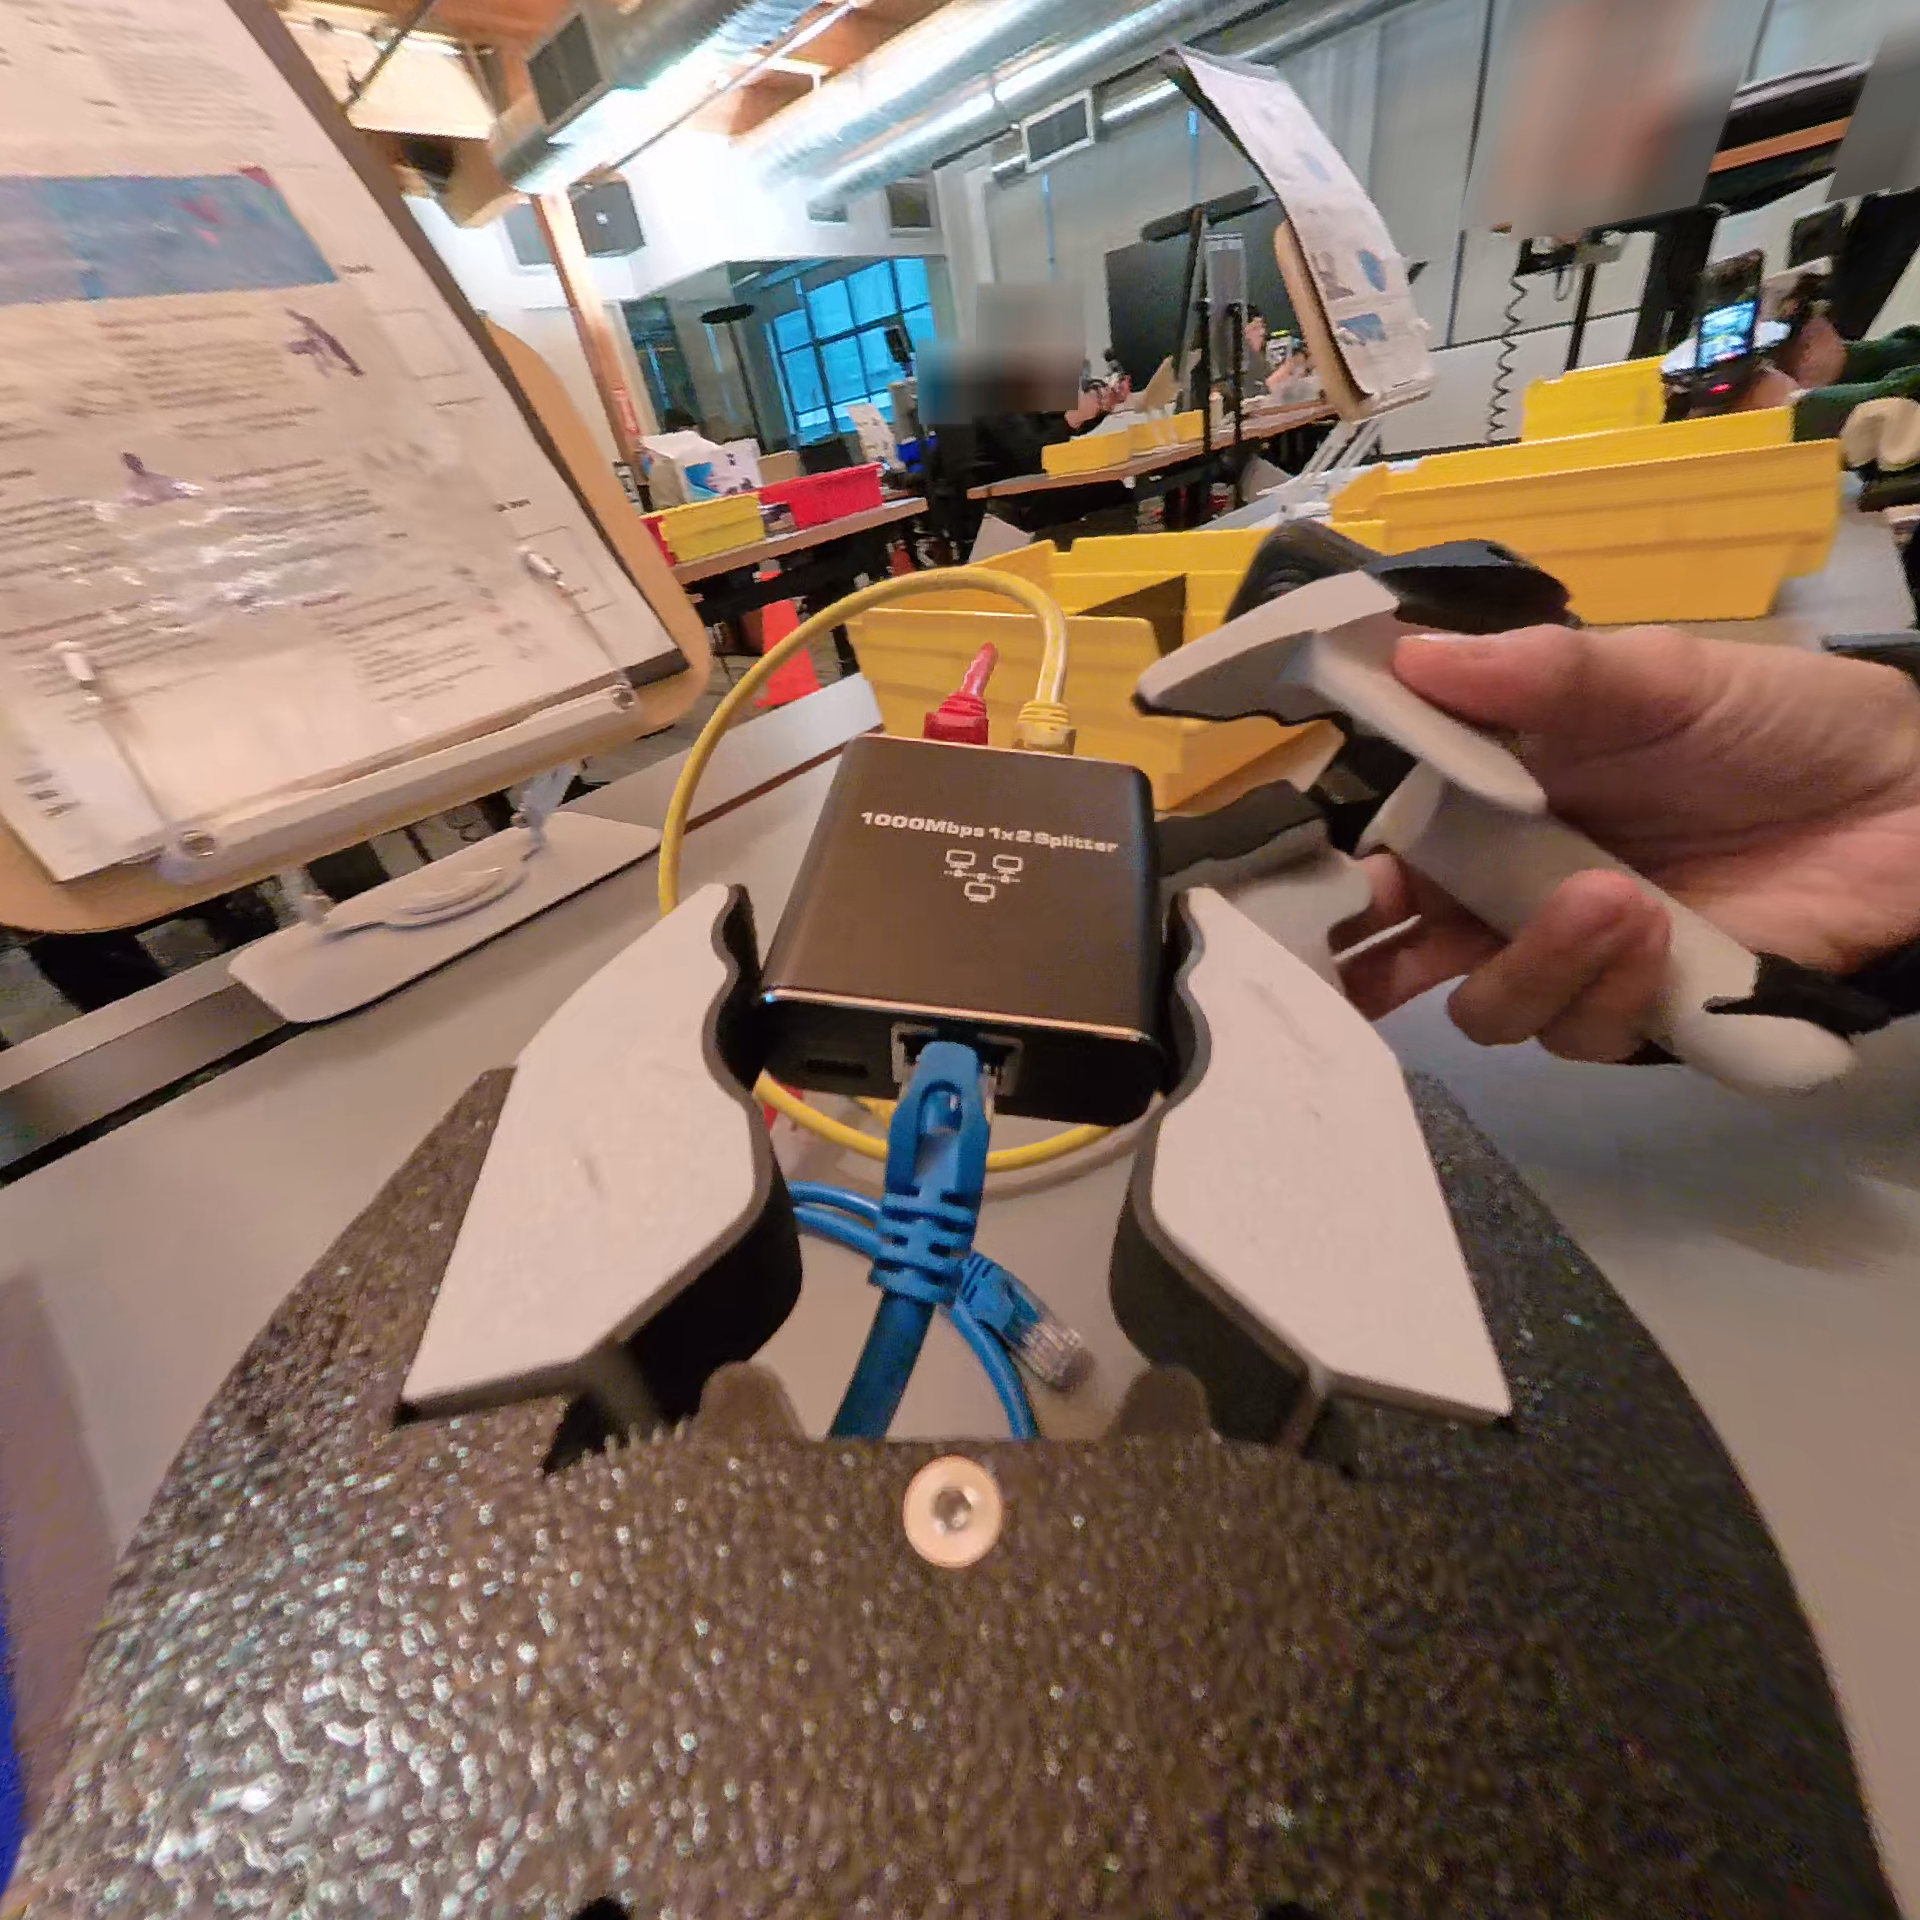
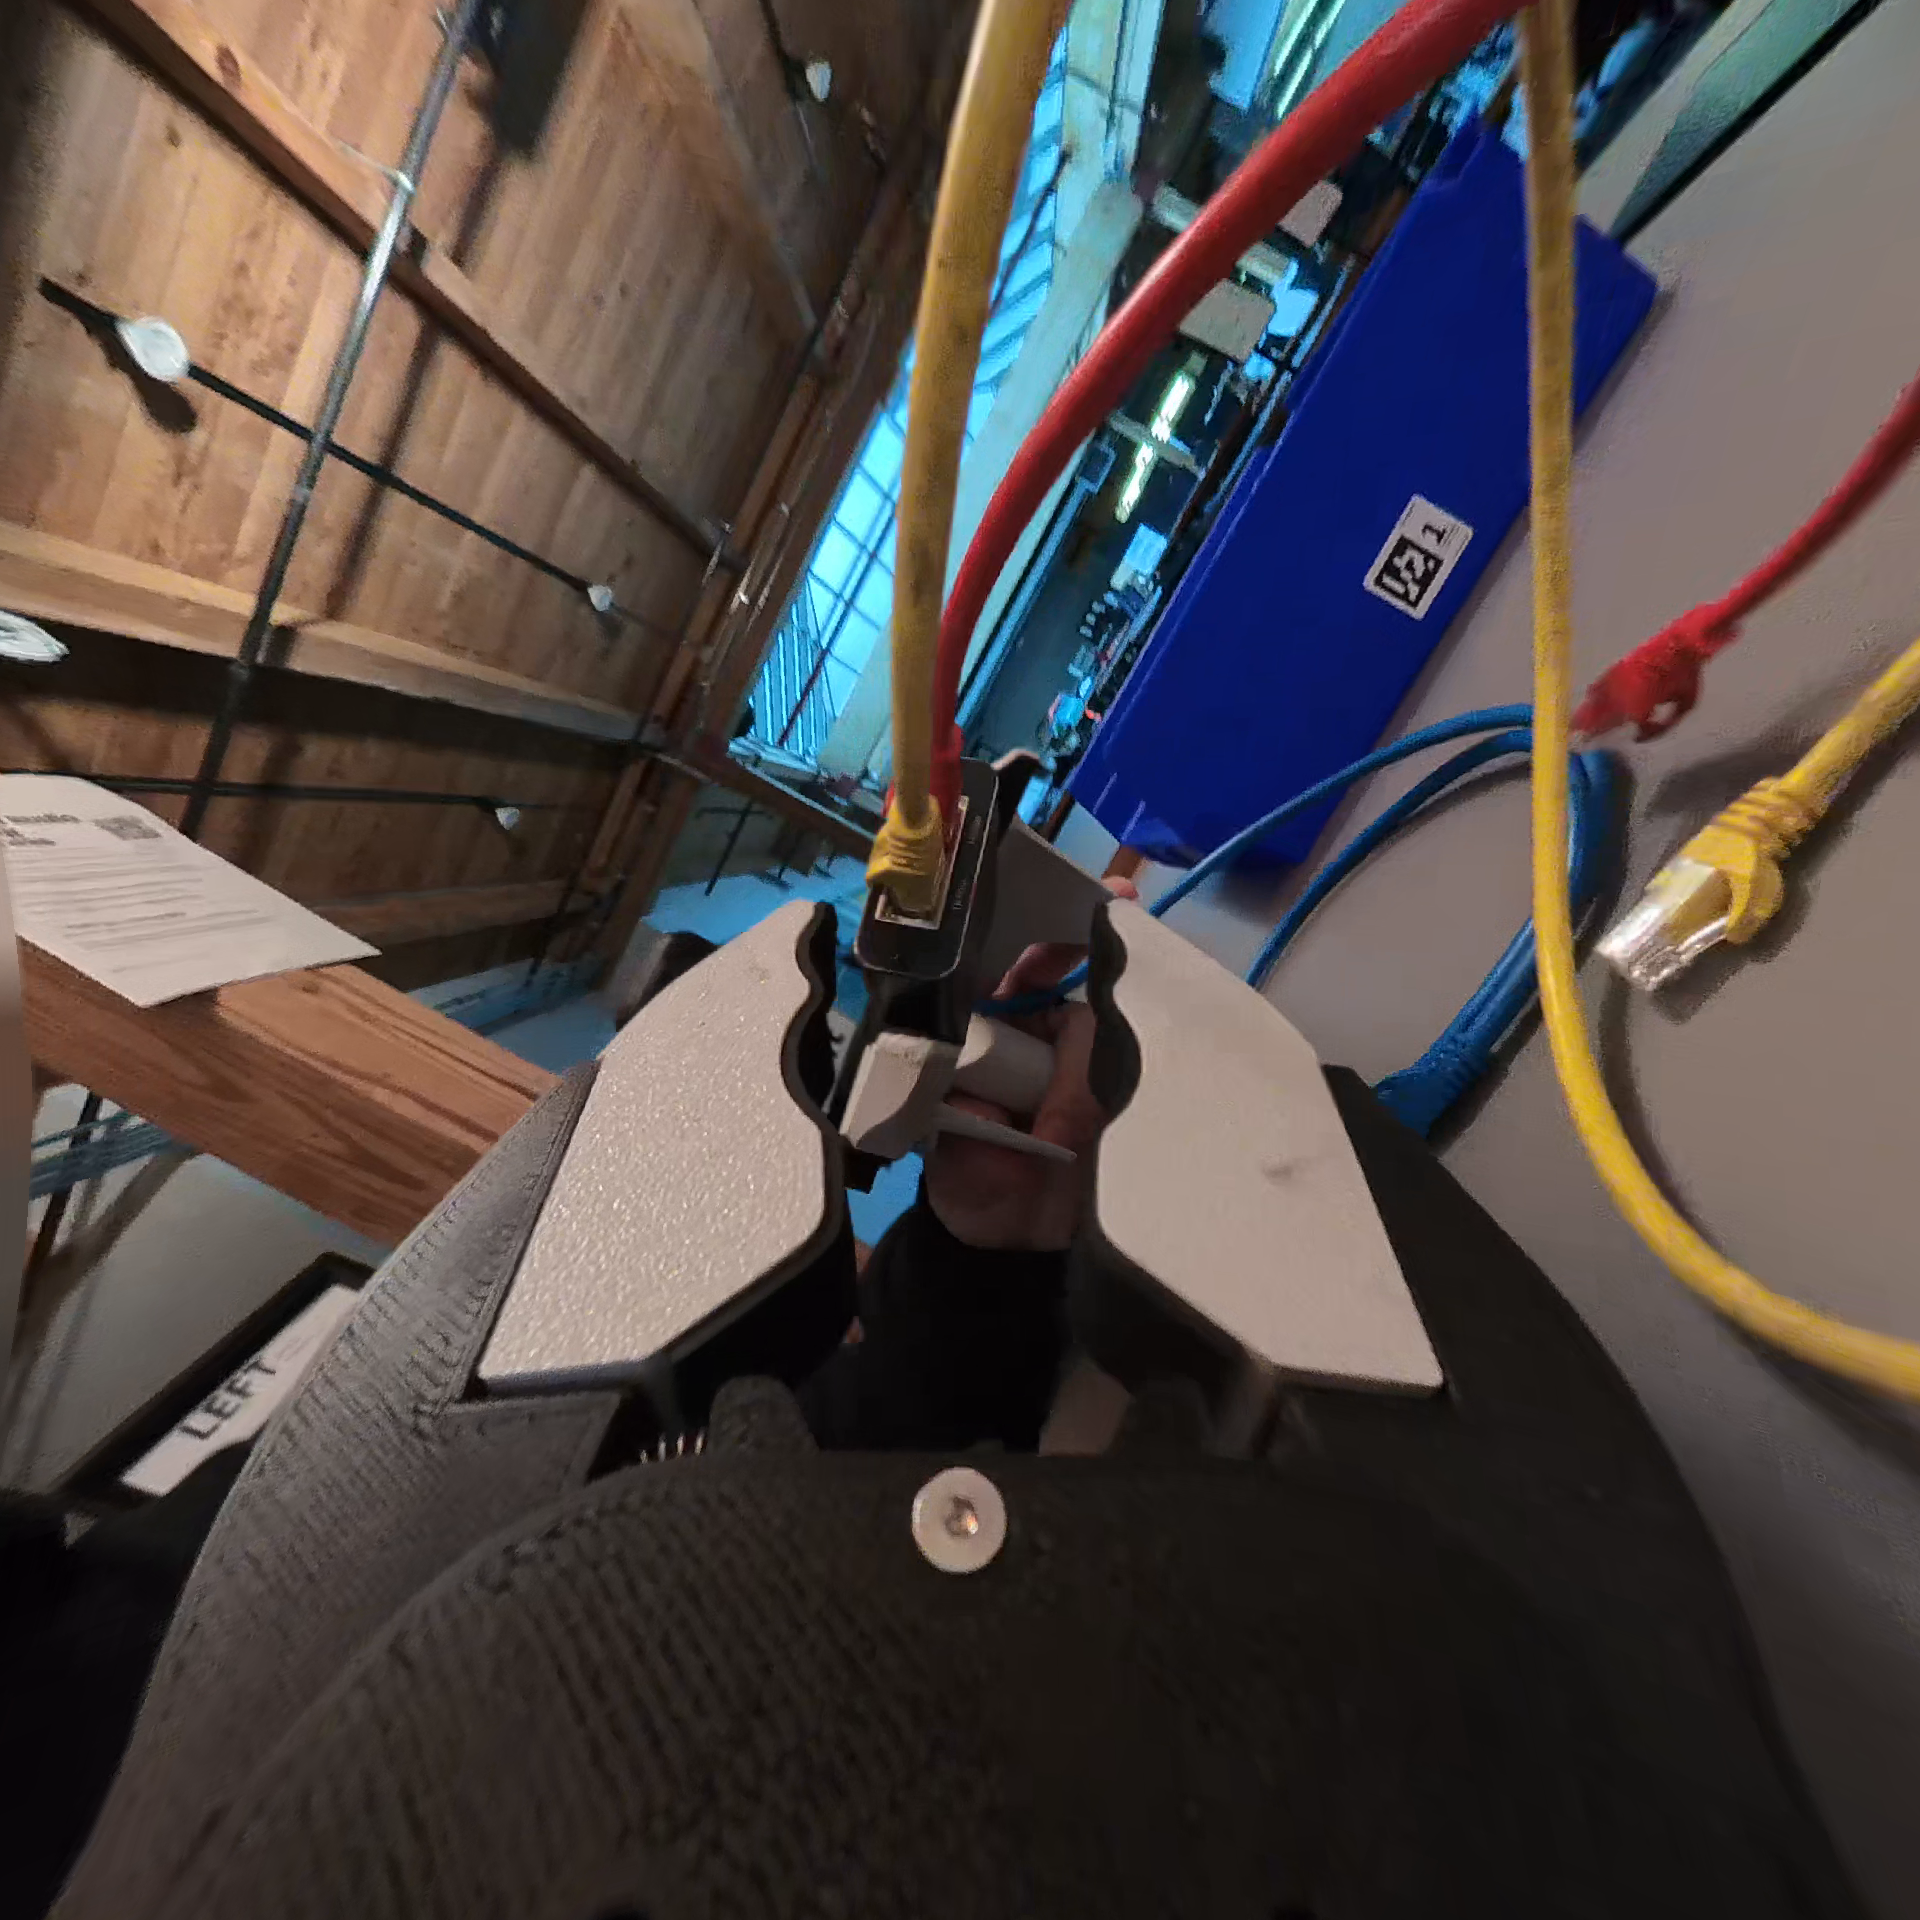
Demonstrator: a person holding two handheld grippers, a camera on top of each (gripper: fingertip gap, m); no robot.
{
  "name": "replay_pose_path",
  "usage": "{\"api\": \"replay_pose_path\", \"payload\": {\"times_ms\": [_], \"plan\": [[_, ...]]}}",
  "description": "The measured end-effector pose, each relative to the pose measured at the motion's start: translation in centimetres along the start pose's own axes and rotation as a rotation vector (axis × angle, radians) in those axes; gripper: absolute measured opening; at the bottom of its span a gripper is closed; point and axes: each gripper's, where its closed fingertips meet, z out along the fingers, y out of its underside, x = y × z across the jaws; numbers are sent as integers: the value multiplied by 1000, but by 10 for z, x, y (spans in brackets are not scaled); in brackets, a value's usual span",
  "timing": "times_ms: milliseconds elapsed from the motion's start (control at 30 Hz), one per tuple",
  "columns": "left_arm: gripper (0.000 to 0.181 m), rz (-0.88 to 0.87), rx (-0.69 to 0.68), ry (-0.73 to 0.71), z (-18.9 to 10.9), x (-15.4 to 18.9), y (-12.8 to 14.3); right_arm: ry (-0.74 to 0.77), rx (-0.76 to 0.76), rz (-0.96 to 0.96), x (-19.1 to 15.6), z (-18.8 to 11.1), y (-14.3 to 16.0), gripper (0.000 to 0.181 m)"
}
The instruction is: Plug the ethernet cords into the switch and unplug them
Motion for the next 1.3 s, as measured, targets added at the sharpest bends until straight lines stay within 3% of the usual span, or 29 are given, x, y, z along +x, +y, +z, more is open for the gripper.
{"api": "replay_pose_path", "payload": {"times_ms": [367,467,767,1300], "plan": [[74,81,-28,-50,9,11,0,-28,89,12,-4,6,-1,29],[74,84,-54,-80,11,10,4,-14,130,-10,-6,5,-4,14],[75,57,-101,-163,16,13,10,46,279,-37,0,-1,-7,13],[74,-2,-65,-144,21,20,13,56,242,-270,-1,-6,-7,14]]}}
